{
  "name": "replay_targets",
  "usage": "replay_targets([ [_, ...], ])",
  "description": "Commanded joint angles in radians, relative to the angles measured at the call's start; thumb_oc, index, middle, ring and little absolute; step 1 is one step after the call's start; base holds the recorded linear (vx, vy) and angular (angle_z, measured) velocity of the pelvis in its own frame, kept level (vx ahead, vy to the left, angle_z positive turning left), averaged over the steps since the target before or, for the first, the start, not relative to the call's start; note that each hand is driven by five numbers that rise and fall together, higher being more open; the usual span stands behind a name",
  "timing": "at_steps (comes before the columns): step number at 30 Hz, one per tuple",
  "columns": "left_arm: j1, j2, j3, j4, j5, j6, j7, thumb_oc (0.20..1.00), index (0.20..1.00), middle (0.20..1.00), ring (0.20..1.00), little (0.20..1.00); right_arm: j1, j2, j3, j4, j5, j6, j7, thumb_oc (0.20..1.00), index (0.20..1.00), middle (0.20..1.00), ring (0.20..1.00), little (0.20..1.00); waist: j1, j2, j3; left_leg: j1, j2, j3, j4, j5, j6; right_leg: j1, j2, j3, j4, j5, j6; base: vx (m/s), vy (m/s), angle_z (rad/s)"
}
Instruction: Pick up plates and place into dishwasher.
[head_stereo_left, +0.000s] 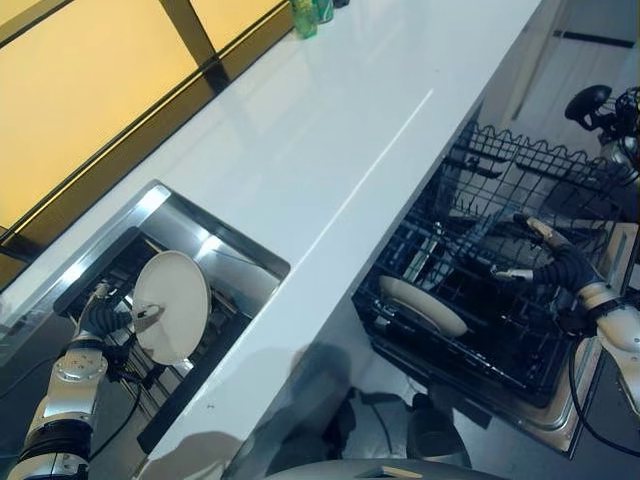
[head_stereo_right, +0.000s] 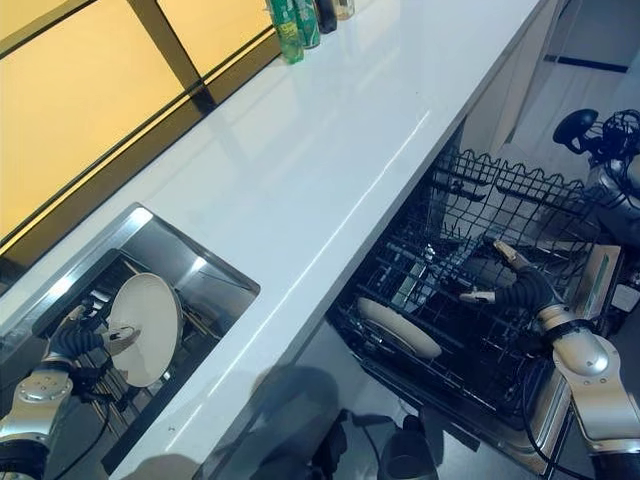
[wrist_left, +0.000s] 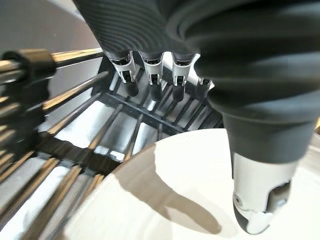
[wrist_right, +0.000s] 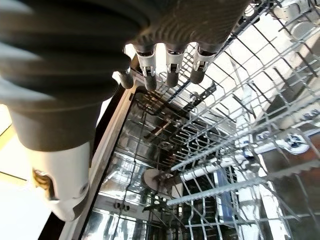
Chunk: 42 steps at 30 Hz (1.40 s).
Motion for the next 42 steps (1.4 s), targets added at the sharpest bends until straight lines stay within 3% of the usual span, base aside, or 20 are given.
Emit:
replay_targets([
  [1, -0.046, 0.071, 0.010, 0.037, 0.031, -0.033, 0.062, 1.000, 1.000, 1.000, 1.000, 1.000, -0.034, -0.060, -0.025, -0.099, 0.045, -0.033, -0.013, 1.000, 1.000, 1.000, 1.000, 1.000, -0.020, -0.066, -0.045, -0.137, 0.002, 0.022, 0.106, 0.031, -0.031, 0.039, -0.148, -0.008, 0.036, -0.027, 0.077, 0.06, 0.136, -0.02],
  [8, -0.088, 0.085, -0.001, 0.048, 0.043, -0.039, 0.152, 1.000, 1.000, 1.000, 1.000, 1.000, -0.065, -0.083, -0.006, -0.103, 0.059, -0.016, -0.022, 1.000, 1.000, 1.000, 1.000, 1.000, -0.026, -0.081, 0.002, -0.174, -0.017, 0.042, 0.164, 0.006, -0.013, -0.013, -0.183, 0.011, 0.086, -0.021, 0.086, 0.08, 0.112, -0.02],
  [13, -0.145, 0.118, -0.019, 0.082, 0.050, 0.003, 0.203, 1.000, 1.000, 1.000, 1.000, 1.000, -0.093, -0.105, 0.009, -0.097, 0.072, 0.000, -0.042, 1.000, 1.000, 1.000, 1.000, 1.000, -0.032, -0.095, 0.038, -0.207, -0.021, 0.045, 0.200, -0.002, -0.007, -0.045, -0.194, 0.030, 0.112, -0.014, 0.084, 0.05, 0.066, -0.03],
  [20, -0.235, 0.155, -0.048, 0.200, 0.028, 0.060, 0.189, 1.000, 1.000, 1.000, 1.000, 1.000, -0.136, -0.121, 0.039, -0.103, 0.083, 0.032, -0.061, 1.000, 1.000, 1.000, 1.000, 1.000, -0.050, -0.121, 0.076, -0.236, -0.017, 0.050, 0.229, -0.009, -0.001, -0.085, -0.194, 0.060, 0.138, -0.004, 0.077, 0.04, 0.031, -0.05],
  [26, -0.306, 0.174, -0.078, 0.288, -0.030, 0.056, 0.154, 1.000, 1.000, 1.000, 1.000, 1.000, -0.187, -0.123, 0.080, -0.086, 0.088, 0.045, -0.088, 1.000, 1.000, 1.000, 1.000, 1.000, -0.059, -0.138, 0.103, -0.259, -0.013, 0.066, 0.234, -0.007, 0.007, -0.120, -0.187, 0.075, 0.151, 0.009, 0.071, -0.02, 0.009, -0.05],
  [29, -0.330, 0.166, -0.097, 0.286, -0.139, 0.012, 0.029, 1.000, 1.000, 1.000, 1.000, 1.000, -0.196, -0.121, 0.089, -0.089, 0.092, 0.043, -0.103, 1.000, 1.000, 1.000, 1.000, 1.000, -0.061, -0.150, 0.122, -0.278, -0.008, 0.070, 0.248, -0.009, 0.009, -0.141, -0.180, 0.078, 0.160, 0.016, 0.065, -0.06, -0.032, -0.01],
  [30, -0.334, 0.160, -0.107, 0.277, -0.186, 0.009, -0.039, 1.000, 1.000, 1.000, 1.000, 1.000, -0.197, -0.119, 0.089, -0.089, 0.093, 0.041, -0.103, 1.000, 1.000, 1.000, 1.000, 1.000, -0.061, -0.150, 0.126, -0.281, -0.007, 0.069, 0.250, -0.010, 0.009, -0.146, -0.179, 0.078, 0.161, 0.016, 0.064, -0.06, -0.023, 0.00],
  [32, -0.326, 0.133, -0.137, 0.233, -0.323, 0.021, -0.273, 1.000, 1.000, 1.000, 1.000, 1.000, -0.195, -0.116, 0.084, -0.091, 0.089, 0.036, -0.101, 1.000, 1.000, 1.000, 1.000, 1.000, -0.061, -0.147, 0.137, -0.284, -0.004, 0.069, 0.248, -0.009, 0.011, -0.153, -0.178, 0.077, 0.160, 0.019, 0.062, -0.05, -0.004, 0.01],
  [35, -0.269, 0.085, -0.198, 0.137, -0.467, 0.033, -0.443, 1.000, 1.000, 1.000, 1.000, 1.000, -0.201, -0.112, 0.086, -0.083, 0.069, 0.024, -0.102, 1.000, 1.000, 1.000, 1.000, 1.000, -0.056, -0.129, 0.152, -0.281, -0.004, 0.071, 0.240, -0.004, 0.015, -0.158, -0.178, 0.077, 0.158, 0.027, 0.062, -0.04, 0.040, 0.01],
  [42, -0.200, 0.072, -0.246, 0.063, -0.630, 0.053, -0.718, 1.000, 1.000, 1.000, 1.000, 1.000, -0.174, -0.149, 0.070, -0.081, 0.080, -0.004, -0.091, 1.000, 1.000, 1.000, 1.000, 1.000, -0.065, -0.096, 0.156, -0.263, -0.014, 0.071, 0.222, -0.002, 0.019, -0.154, -0.178, 0.080, 0.148, 0.023, 0.064, -0.01, 0.044, 0.01],
])
